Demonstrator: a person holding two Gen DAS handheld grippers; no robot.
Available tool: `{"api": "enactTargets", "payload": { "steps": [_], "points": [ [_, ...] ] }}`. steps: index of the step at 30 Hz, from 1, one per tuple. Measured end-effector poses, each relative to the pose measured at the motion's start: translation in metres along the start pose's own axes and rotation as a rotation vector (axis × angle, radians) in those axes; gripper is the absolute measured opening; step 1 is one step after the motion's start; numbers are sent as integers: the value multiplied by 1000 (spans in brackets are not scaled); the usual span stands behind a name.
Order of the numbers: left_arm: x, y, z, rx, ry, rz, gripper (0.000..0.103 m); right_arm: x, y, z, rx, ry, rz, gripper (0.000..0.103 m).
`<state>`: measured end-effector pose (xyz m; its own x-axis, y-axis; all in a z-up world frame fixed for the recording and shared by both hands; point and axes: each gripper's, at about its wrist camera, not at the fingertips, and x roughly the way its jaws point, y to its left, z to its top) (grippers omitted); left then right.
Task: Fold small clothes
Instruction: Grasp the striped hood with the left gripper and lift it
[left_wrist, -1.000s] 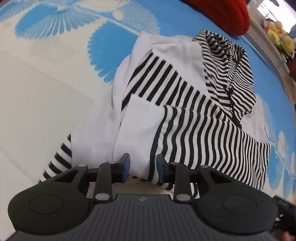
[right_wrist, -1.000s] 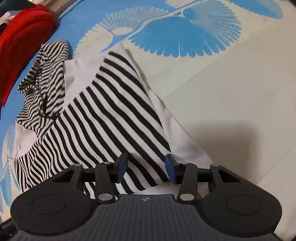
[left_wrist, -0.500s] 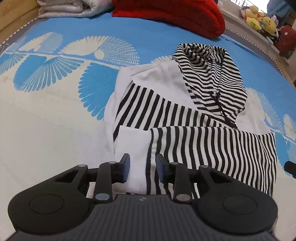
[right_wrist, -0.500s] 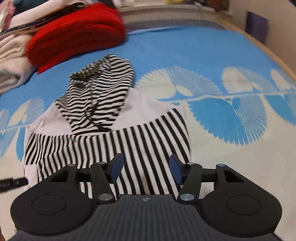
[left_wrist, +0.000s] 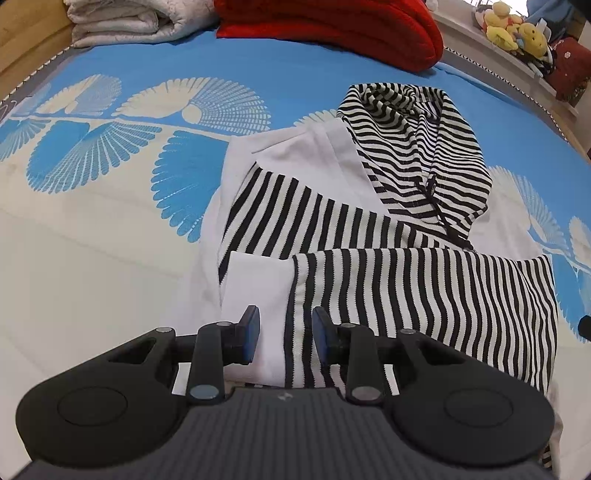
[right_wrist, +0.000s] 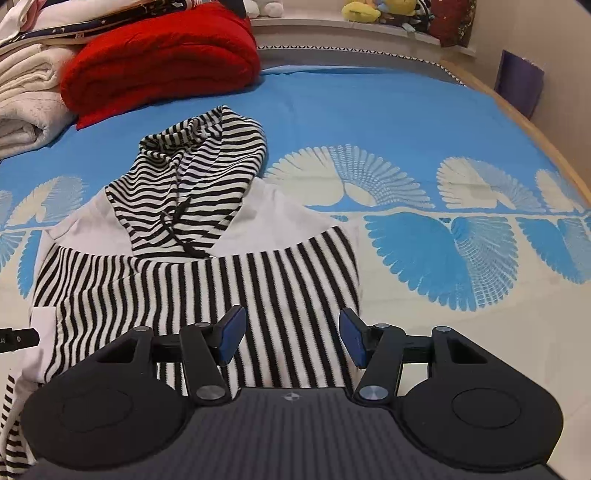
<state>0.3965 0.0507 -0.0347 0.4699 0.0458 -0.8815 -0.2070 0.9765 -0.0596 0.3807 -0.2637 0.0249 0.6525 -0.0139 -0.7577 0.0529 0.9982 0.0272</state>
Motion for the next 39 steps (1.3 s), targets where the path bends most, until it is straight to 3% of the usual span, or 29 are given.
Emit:
{"api": "enactTargets", "payload": {
  "steps": [2, 9, 12, 15, 22, 26, 31, 34, 38, 39],
  "points": [
    [-2, -4, 0, 1, -17, -14, 34, 0, -3, 1, 3, 1, 1, 58],
    [-23, -16, 4, 75, -188, -58, 33, -4, -18, 8, 17, -17, -12, 58],
    [-33, -16, 10, 109, -240, -74, 22, -6, -27, 11, 11, -28, -37, 58],
    [-35, -19, 28, 166, -274, -79, 19, -5, -35, 12, 3, -31, -68, 58],
    [6, -40, 136, 248, -347, -92, 15, 2, -44, 15, 15, -19, -66, 58],
    [67, -50, 208, 181, -269, -192, 15, 11, -44, 14, 9, 4, -65, 58],
    [139, -73, 266, 157, -210, -219, 15, 23, -46, 13, 36, 27, -75, 58],
    [179, -90, 290, 147, -181, -199, 22, 25, -47, 13, 42, 25, -86, 58],
    [219, -115, 317, 201, -173, -143, 64, 28, -48, 10, 26, 25, -101, 58],
    [227, -120, 321, 211, -166, -139, 68, 30, -49, 10, 34, 30, -109, 58]
  ]
}}
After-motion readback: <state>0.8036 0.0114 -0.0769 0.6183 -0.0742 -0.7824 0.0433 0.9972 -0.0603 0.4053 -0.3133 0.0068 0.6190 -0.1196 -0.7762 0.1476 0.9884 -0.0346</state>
